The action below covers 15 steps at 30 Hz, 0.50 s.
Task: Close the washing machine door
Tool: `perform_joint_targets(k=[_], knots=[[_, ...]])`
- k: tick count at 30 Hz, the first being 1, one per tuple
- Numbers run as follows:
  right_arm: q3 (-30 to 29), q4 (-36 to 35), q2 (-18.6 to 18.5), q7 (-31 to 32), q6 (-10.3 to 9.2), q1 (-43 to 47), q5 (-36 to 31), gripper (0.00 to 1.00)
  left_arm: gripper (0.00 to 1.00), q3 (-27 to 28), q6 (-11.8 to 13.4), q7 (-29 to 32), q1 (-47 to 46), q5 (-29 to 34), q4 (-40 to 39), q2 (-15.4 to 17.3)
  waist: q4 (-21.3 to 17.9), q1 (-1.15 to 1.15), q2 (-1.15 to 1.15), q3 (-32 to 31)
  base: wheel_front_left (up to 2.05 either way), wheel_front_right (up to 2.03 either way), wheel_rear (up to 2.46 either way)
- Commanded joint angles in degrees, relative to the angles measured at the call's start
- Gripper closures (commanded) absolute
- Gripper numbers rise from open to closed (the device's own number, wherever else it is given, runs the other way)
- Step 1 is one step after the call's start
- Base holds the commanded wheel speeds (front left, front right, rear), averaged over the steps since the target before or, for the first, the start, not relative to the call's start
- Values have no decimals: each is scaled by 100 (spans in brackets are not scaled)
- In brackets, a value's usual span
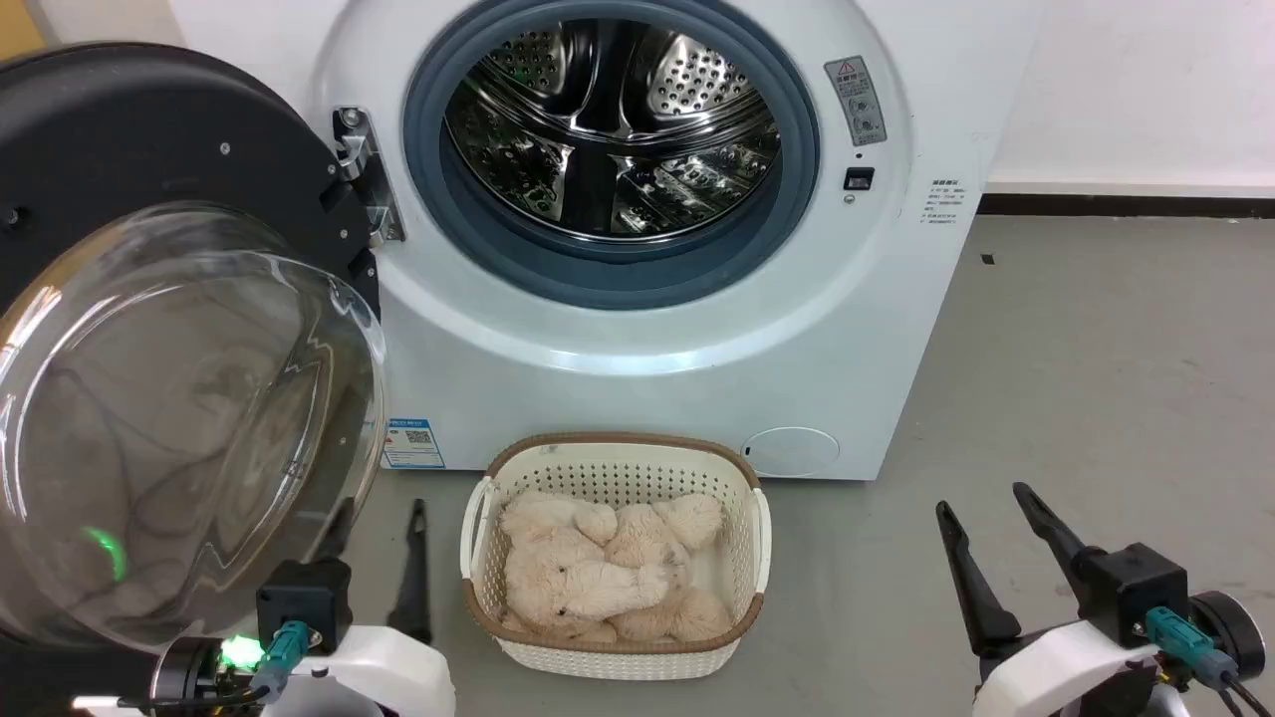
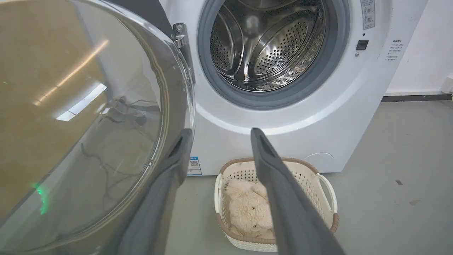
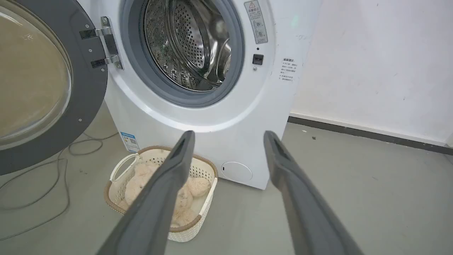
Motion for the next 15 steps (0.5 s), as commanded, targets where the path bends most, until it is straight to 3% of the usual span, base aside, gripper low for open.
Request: perform_joint_targets(k=[1,15], knots=[[5,11,0,-39,0,9,42,0,0,-8,4,-42,4,-17,9,0,0,0,0,1,0,0,0],[23,47,2,-207,-1,50,164,0,0,-48,23,-209,24,-84,42,-1,57,0,0,-5,0,0,0]])
